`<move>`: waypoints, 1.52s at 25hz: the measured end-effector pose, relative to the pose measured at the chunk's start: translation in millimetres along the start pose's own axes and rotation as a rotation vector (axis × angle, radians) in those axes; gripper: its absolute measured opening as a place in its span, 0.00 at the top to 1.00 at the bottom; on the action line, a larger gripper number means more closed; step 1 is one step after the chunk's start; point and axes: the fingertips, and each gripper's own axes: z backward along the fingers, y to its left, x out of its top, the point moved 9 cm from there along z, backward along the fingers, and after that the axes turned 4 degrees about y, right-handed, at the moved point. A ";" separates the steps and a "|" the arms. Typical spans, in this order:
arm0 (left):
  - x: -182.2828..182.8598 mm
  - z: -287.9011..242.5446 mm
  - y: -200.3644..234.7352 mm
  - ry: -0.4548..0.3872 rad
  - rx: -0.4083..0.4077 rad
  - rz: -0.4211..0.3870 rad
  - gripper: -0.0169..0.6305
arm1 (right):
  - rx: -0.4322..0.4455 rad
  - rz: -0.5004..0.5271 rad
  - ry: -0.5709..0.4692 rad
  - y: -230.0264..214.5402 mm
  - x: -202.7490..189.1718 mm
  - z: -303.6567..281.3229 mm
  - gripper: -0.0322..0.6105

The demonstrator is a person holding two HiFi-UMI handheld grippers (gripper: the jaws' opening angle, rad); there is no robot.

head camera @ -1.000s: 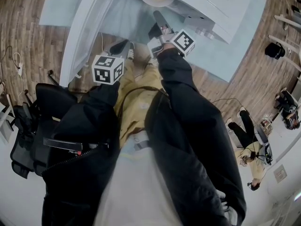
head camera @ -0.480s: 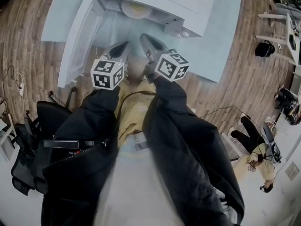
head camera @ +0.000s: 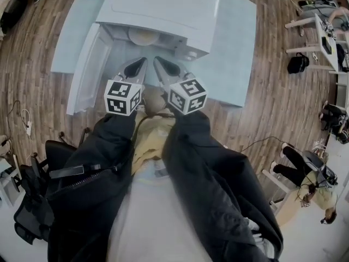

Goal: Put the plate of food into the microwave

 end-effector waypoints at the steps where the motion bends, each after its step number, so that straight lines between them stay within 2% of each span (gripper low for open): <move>1: 5.0 1.4 -2.8 -0.011 0.002 -0.016 0.98 | -0.011 0.033 -0.012 2.3 5.1 4.4 0.96; 6: 32.3 5.0 -17.9 -0.076 0.025 -0.094 0.98 | -0.073 0.180 -0.105 6.2 33.4 28.6 0.96; 13: 65.6 11.2 -33.8 -0.175 0.021 -0.150 0.98 | -0.131 0.286 -0.203 7.5 57.2 47.5 0.96; 18: 88.0 21.9 -43.0 -0.240 0.021 -0.208 0.98 | -0.151 0.291 -0.226 7.6 64.7 54.1 0.96; 22: 90.4 25.3 -46.5 -0.250 0.016 -0.224 0.98 | -0.161 0.302 -0.247 10.5 72.2 60.1 0.96; 30: 90.3 31.3 -40.4 -0.262 0.061 -0.219 0.98 | -0.157 0.309 -0.253 12.9 75.4 60.8 0.96; 38: 88.5 34.7 -42.4 -0.287 0.037 -0.220 0.98 | -0.142 0.317 -0.250 15.4 75.7 60.2 0.96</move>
